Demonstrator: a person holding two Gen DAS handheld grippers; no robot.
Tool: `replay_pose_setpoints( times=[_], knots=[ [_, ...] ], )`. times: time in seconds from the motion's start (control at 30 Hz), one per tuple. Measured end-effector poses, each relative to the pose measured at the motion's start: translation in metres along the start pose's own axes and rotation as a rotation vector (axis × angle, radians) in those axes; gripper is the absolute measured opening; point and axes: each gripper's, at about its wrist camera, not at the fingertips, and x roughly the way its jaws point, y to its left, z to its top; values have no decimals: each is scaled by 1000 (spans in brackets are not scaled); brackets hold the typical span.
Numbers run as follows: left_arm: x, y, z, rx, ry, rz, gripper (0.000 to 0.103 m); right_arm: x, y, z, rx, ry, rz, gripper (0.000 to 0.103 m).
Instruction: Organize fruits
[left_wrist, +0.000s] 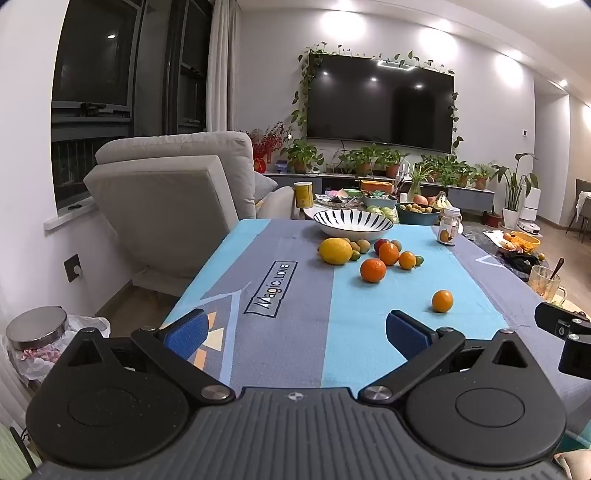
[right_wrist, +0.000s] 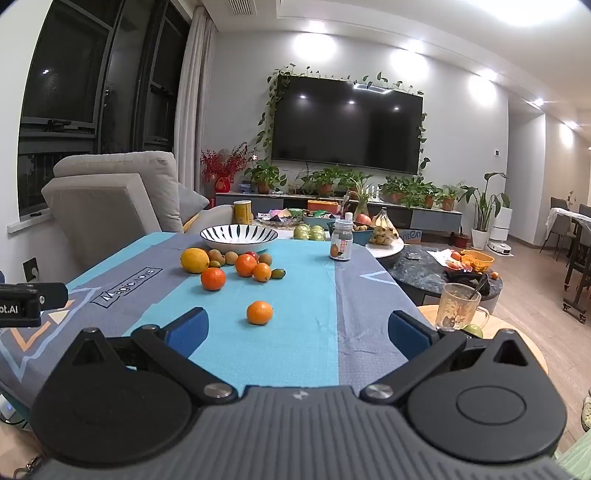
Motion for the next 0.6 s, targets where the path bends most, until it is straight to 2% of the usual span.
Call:
replay_pose_setpoints(
  times=[0.23,0.6],
  knots=[
    [9,3,3,-14,5,0,103,0,-1,0,6,-3,1,65],
    [0,1,-2,-3,-15,2,103,0,-1,1,6,-5,2,65]
  ],
)
